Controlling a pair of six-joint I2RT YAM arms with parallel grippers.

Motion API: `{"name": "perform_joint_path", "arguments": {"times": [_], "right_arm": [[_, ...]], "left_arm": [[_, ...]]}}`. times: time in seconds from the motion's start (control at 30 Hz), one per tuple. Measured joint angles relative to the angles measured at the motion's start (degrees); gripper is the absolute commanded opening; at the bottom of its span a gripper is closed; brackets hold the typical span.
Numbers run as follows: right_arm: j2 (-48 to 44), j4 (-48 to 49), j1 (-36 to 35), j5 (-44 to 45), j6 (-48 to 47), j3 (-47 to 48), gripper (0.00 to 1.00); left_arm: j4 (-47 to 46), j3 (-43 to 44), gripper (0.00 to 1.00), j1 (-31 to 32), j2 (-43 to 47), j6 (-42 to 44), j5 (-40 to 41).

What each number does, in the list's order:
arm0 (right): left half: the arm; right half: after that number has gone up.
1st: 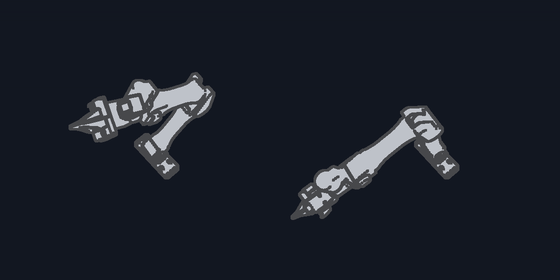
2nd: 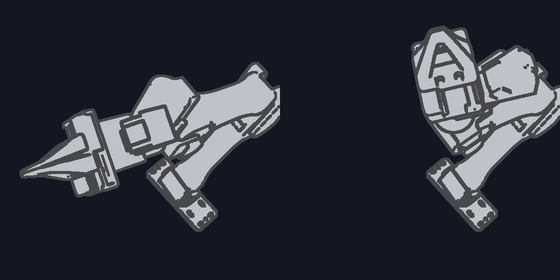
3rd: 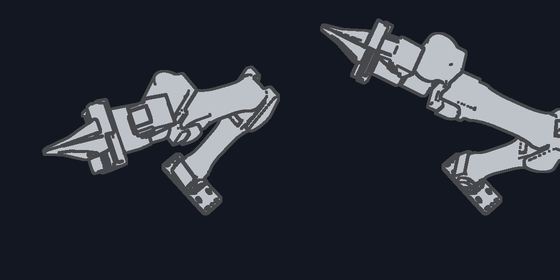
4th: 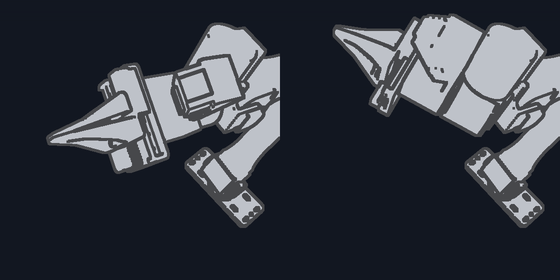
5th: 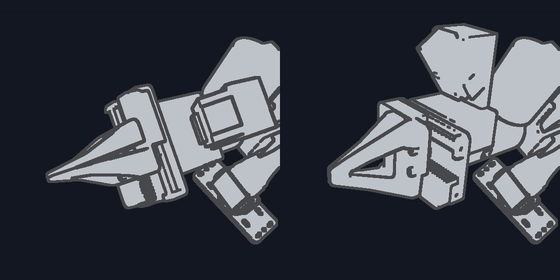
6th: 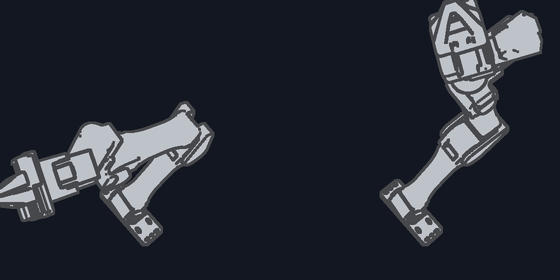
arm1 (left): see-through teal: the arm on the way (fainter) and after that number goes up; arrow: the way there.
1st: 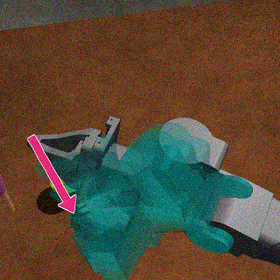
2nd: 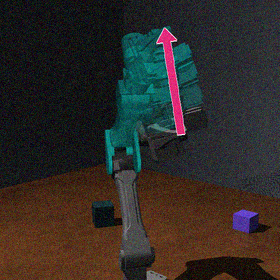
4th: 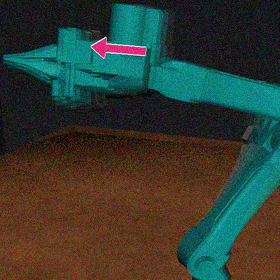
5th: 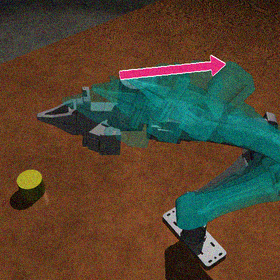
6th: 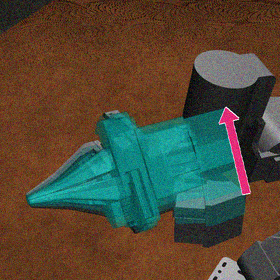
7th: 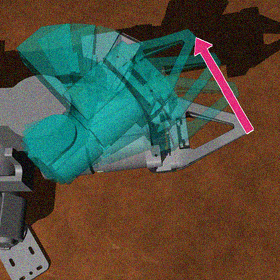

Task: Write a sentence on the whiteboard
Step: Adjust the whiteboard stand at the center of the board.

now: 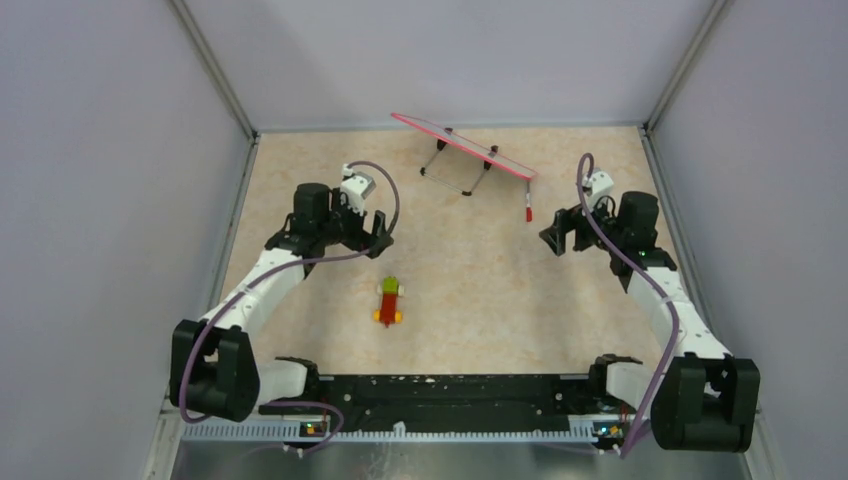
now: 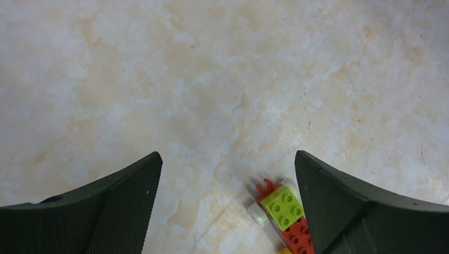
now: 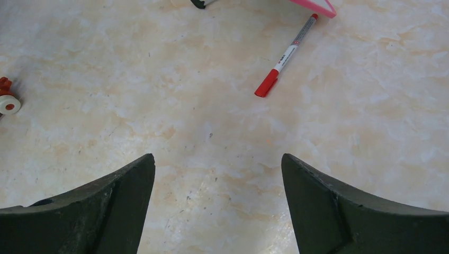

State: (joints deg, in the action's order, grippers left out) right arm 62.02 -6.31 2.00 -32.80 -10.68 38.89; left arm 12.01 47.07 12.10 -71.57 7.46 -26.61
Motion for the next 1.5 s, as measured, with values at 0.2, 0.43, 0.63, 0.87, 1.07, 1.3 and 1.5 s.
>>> {"name": "perform_joint_path", "arguments": {"times": [0.2,0.43,0.63,0.87,1.07,1.3,1.5], "right_arm": [[2.43,1.25,0.00,0.11,1.57,1.05,0.84],[8.46,2.75,0.00,0.17,4.63,4.63,0.82],[10.97,2.43,0.57,0.13,5.99,6.82,0.82],[11.74,2.25,3.10,-0.31,7.19,7.82,0.81],[11.76,2.43,4.28,-0.63,7.52,7.82,0.81],[11.74,2.62,5.35,-1.27,7.80,7.72,0.81],[11.58,3.21,6.05,-1.79,7.93,7.61,0.81]], "left_arm": [[-4.00,4.63,0.99,0.00,-6.80,4.87,-4.96],[-14.49,7.91,0.91,1.49,-16.15,11.67,-10.82],[-28.65,9.14,0.58,8.63,-25.33,26.38,-5.62],[-37.77,14.78,0.11,11.52,-38.58,54.64,-4.44],[-38.58,30.67,0.00,12.00,-51.63,67.93,-3.06],[-36.83,42.80,0.00,13.38,-61.16,75.14,-2.36],[-36.00,47.95,0.00,14.01,-67.43,76.72,-0.66]]}}
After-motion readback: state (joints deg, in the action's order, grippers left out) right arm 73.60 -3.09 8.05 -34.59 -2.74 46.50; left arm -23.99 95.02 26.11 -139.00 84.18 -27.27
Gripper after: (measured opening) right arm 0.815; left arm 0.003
